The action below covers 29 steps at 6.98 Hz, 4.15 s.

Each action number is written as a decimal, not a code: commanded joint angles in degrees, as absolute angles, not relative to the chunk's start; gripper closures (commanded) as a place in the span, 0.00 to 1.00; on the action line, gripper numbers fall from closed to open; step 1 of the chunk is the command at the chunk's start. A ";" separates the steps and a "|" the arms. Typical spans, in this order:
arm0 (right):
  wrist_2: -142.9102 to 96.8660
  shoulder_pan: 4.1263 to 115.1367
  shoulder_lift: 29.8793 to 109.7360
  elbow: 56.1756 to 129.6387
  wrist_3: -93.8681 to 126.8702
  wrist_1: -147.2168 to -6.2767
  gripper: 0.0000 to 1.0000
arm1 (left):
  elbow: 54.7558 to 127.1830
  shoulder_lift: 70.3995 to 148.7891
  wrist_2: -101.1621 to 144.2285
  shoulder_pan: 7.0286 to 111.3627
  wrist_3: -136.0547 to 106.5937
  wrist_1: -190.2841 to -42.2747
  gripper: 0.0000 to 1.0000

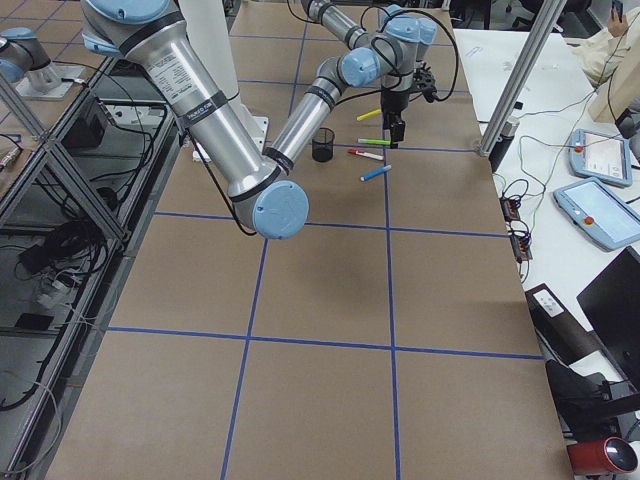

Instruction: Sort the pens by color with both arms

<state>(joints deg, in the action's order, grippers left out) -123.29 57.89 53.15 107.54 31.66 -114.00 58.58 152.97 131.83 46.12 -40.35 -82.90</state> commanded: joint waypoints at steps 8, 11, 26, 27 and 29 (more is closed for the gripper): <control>-123.31 58.10 53.09 107.75 31.73 -113.99 0.08 | 55.55 153.19 131.84 44.83 -44.89 -89.98 0.84; -123.31 58.10 53.09 107.75 31.73 -113.99 0.08 | 55.20 153.11 131.75 44.21 -45.62 -90.18 0.81; -126.04 67.05 56.69 99.96 23.92 -112.33 0.01 | 101.85 115.78 132.54 64.49 -36.85 -90.09 0.01; -126.47 68.89 57.12 95.49 23.73 -106.23 0.01 | 101.78 113.66 132.89 68.51 -30.56 -89.91 0.01; -131.73 73.02 57.92 84.87 23.56 -94.98 0.01 | 100.38 110.14 133.15 75.03 -19.04 -89.47 0.01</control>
